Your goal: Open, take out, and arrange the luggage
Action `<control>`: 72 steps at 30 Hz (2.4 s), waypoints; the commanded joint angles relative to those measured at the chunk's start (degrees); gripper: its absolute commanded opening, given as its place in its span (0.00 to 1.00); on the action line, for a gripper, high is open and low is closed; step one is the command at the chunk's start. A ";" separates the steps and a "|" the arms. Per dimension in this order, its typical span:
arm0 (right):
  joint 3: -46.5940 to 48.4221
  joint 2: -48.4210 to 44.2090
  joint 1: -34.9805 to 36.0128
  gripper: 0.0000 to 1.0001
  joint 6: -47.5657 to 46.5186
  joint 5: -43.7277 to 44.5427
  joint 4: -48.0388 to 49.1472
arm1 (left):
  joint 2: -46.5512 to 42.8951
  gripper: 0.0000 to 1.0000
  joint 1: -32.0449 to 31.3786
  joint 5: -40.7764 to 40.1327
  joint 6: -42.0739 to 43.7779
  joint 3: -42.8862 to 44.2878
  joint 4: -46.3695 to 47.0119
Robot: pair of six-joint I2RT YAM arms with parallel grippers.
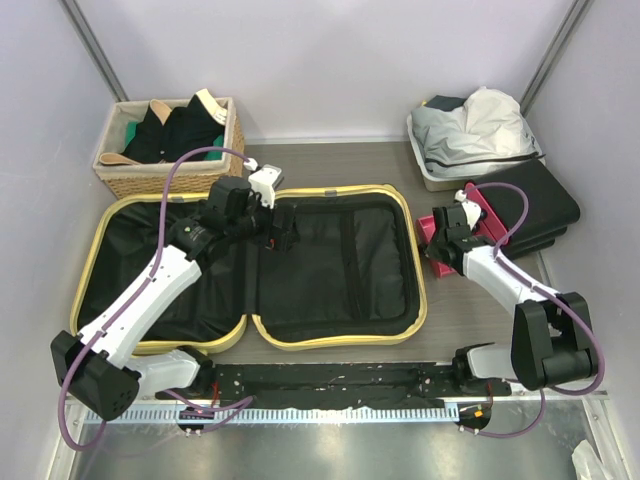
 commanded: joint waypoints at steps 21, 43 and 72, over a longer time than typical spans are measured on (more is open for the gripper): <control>7.71 6.08 1.69 0.28 6.22 32.05 -8.39 | -0.11 1.00 0.20 0.05 -0.33 0.01 1.31; 5.52 9.59 3.81 0.28 5.86 19.63 -7.08 | -1.69 1.00 0.20 -0.30 -0.15 -0.52 2.01; 11.68 25.40 -0.68 0.32 -5.48 47.69 5.58 | -2.22 1.00 0.20 -1.35 0.46 -0.87 1.84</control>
